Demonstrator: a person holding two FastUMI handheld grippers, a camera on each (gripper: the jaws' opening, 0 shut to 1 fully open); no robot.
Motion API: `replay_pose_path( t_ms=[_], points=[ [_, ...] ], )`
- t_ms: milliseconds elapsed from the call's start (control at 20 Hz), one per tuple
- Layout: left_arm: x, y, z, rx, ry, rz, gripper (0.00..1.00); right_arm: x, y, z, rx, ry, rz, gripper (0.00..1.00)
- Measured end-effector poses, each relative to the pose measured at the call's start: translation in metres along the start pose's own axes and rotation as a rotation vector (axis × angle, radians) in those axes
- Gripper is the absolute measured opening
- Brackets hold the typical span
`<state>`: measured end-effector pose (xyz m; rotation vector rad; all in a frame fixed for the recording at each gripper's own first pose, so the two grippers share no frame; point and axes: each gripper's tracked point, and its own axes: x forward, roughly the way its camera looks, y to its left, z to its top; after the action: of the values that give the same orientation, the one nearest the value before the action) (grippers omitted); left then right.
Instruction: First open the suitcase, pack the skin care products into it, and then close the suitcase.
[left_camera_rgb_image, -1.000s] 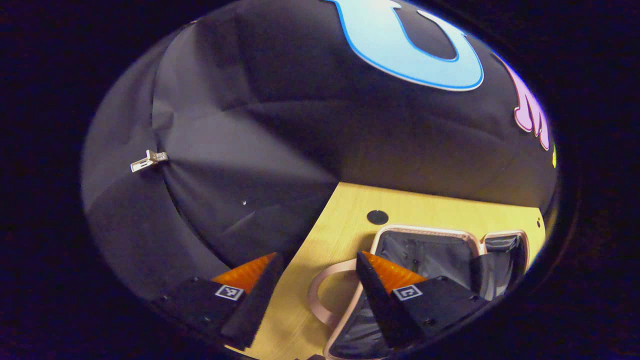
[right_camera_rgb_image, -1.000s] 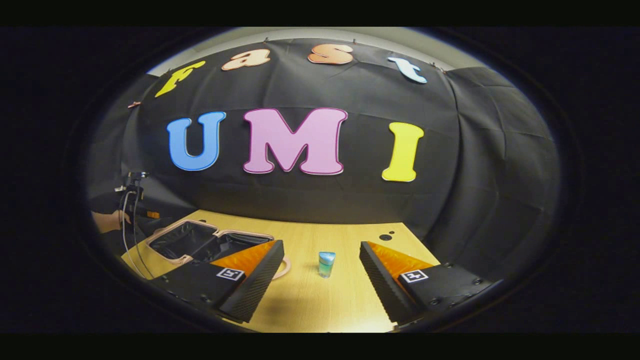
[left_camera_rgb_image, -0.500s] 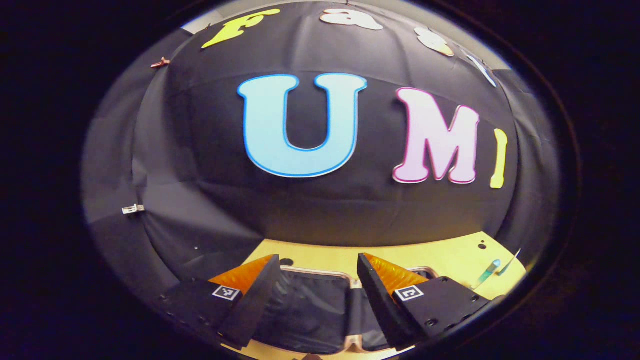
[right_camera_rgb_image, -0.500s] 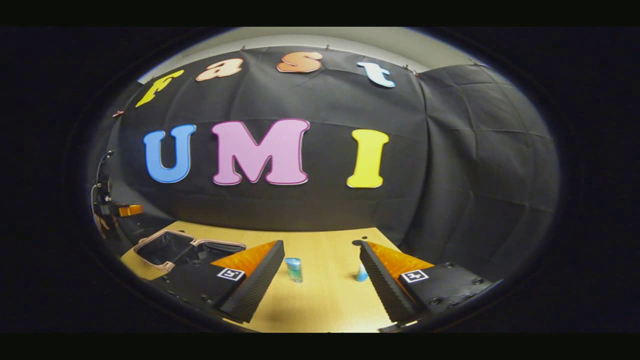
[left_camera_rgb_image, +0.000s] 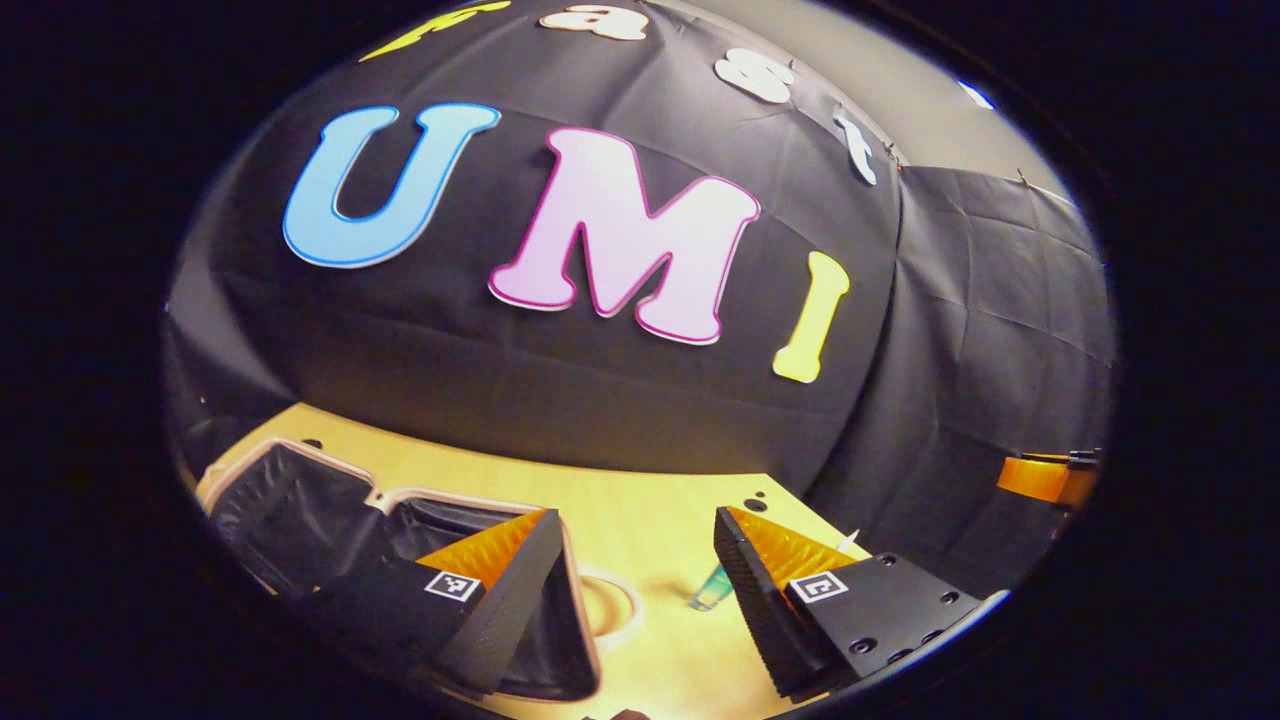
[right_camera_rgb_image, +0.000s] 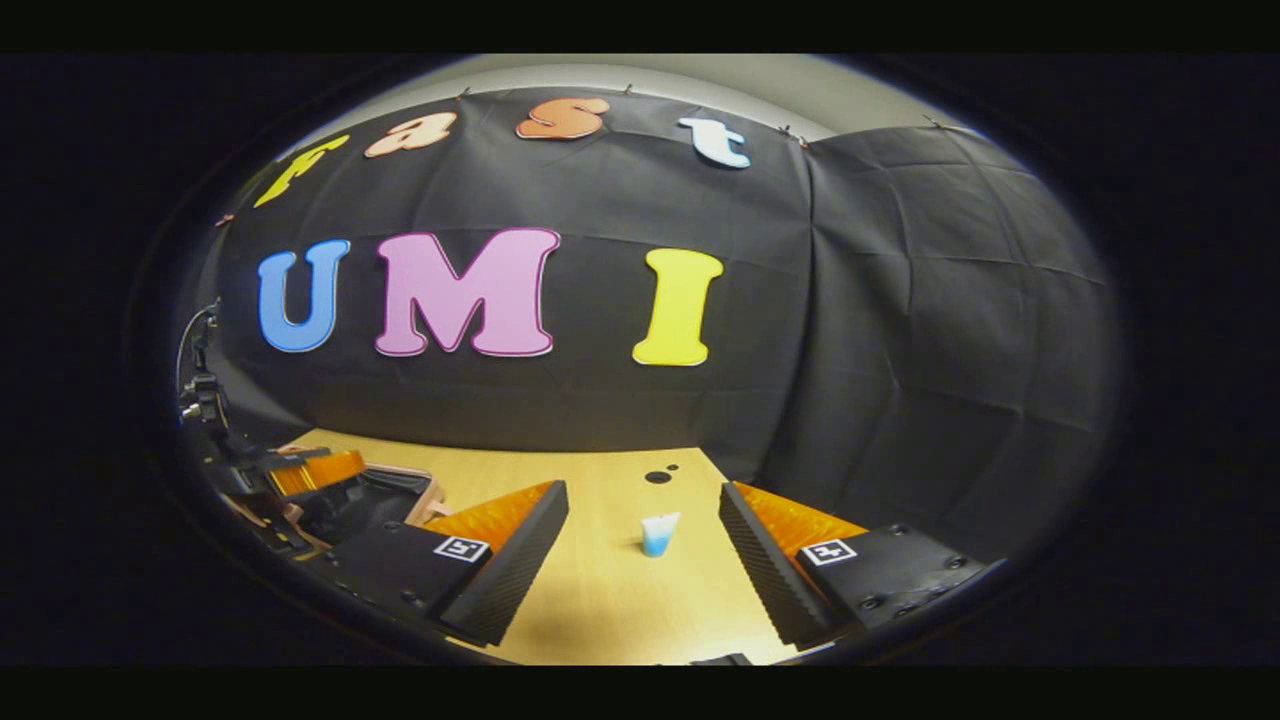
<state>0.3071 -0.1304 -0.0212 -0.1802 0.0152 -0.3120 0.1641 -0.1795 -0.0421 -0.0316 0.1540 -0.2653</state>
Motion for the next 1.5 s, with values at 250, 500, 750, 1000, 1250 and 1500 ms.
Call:
replay_pose_path(
  t_ms=[250, 500, 750, 1000, 1250, 1500],
  points=[
    [0.052, -0.054, -0.084, 0.073, 0.100, -0.057, 0.96, 0.020, -0.024, -0.025, 0.020, 0.038, -0.017, 0.97],
    [0.114, -0.067, -0.134, 0.162, 0.183, -0.051, 0.96, 0.040, -0.031, -0.071, -0.002, 0.130, 0.006, 0.97],
    [0.164, -0.060, -0.168, 0.247, 0.247, -0.018, 0.94, 0.079, -0.023, -0.114, -0.019, 0.185, 0.041, 0.97],
    [0.185, -0.058, -0.194, 0.250, 0.306, 0.010, 0.86, 0.120, -0.015, -0.152, 0.068, 0.278, 0.050, 0.97],
    [0.192, -0.053, -0.198, 0.235, 0.330, 0.030, 0.51, 0.153, -0.005, -0.187, 0.048, 0.325, 0.056, 0.98],
    [0.182, -0.049, -0.198, 0.189, 0.328, 0.030, 0.48, 0.196, -0.005, -0.225, 0.107, 0.371, 0.005, 0.98]
  ],
)
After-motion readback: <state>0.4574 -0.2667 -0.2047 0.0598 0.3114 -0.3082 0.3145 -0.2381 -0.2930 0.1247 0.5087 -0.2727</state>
